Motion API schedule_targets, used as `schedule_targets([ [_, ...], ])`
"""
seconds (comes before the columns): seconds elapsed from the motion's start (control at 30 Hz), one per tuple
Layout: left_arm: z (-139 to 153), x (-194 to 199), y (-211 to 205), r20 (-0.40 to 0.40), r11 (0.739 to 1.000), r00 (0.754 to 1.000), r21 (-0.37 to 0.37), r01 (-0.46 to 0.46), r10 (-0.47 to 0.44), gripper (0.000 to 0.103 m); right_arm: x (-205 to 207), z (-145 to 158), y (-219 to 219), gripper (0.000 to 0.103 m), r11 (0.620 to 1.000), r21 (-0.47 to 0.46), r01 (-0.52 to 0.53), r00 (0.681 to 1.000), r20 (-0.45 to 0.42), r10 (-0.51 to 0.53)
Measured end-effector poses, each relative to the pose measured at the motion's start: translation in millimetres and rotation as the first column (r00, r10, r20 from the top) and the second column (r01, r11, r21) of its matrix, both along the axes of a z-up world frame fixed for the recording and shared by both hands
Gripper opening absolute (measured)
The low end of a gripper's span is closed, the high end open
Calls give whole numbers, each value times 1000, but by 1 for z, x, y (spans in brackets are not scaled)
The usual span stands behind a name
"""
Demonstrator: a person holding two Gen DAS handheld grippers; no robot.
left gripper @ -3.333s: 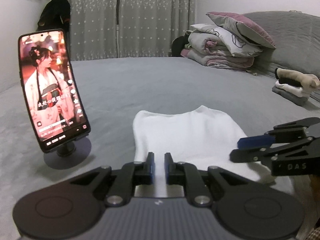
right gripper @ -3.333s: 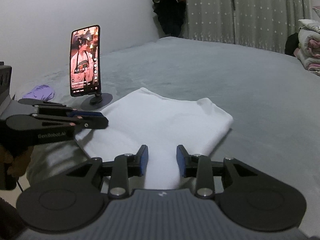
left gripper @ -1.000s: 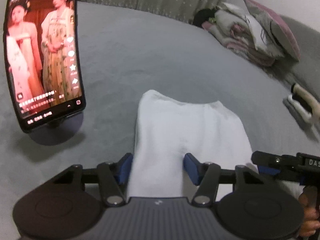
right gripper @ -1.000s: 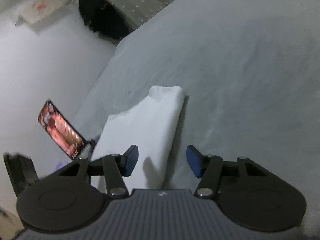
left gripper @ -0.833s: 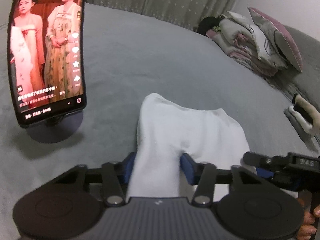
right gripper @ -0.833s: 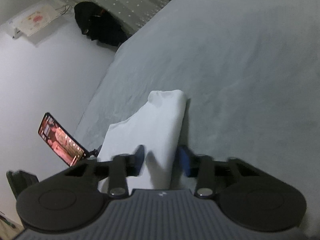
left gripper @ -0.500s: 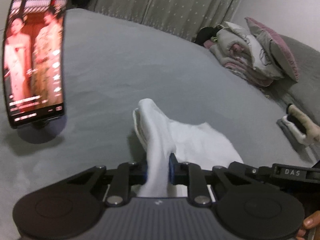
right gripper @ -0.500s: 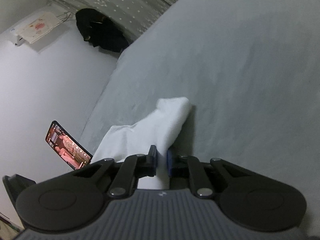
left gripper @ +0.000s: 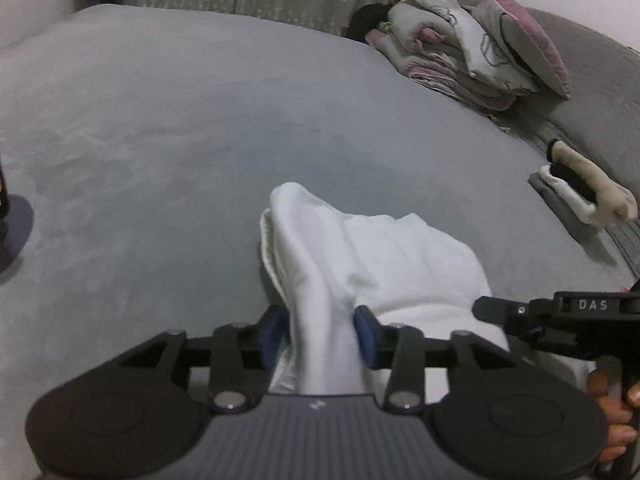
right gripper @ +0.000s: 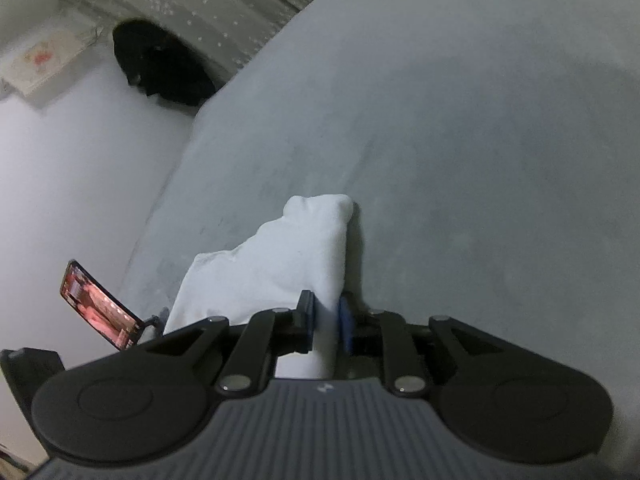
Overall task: Fold clothes
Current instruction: 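Grasp the folded white pants with both grippers and lift them, then carry the folded pants with both grippers onto the stack of folded clothes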
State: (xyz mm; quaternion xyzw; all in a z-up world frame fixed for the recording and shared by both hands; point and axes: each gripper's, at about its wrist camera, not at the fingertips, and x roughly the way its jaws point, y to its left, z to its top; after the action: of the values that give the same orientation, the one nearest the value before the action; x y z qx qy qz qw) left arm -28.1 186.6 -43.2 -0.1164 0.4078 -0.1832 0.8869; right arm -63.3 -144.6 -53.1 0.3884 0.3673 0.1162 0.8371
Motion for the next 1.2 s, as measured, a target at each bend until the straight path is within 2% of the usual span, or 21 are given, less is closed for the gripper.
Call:
schedule_targets([
  [0.1,-2,7,-1,-9,999,1000,-29,-19,19,45,4,-3,-1,23,999,44,-4,1000,12,4],
  [0.2,-4,13,-3,-19,998,999,-58,-38,37,45,12,-1,0,36,998,69,-14,1000,21,12],
  [0.3,-6,20,-4,-30,995,998,-86,-58,55,42,16,-1,-2,38,996,85,-17,1000,25,15],
  [0.33,-7,22,-5,-34,993,998,-96,-64,61,33,18,-2,-1,37,996,84,-21,999,27,19],
  [0.37,-8,24,-5,-37,992,997,-105,-71,67,21,20,-2,1,31,996,78,-32,999,30,29],
  [0.4,-9,26,-6,-41,990,996,-114,-77,73,20,21,-2,3,15,997,67,-40,999,31,38],
  [0.47,-7,28,-10,-36,989,996,-120,-90,87,17,19,2,3,15,998,41,-38,998,42,37],
  [0.57,7,24,-29,24,991,996,-105,-87,90,17,12,15,-7,14,999,42,-23,996,92,19],
  [0.63,16,23,-42,50,989,995,-128,-78,85,17,9,27,-16,14,1000,15,-8,992,123,6],
  [0.9,54,25,-128,167,991,986,-131,15,7,17,-2,80,-76,14,992,-44,115,970,221,-102],
  [1.03,80,27,-180,228,986,973,-149,73,-38,17,-14,109,-110,14,977,-120,177,947,289,-136],
  [1.2,101,29,-250,276,972,958,-191,140,-84,17,-16,133,-165,14,949,-207,238,931,328,-162],
])
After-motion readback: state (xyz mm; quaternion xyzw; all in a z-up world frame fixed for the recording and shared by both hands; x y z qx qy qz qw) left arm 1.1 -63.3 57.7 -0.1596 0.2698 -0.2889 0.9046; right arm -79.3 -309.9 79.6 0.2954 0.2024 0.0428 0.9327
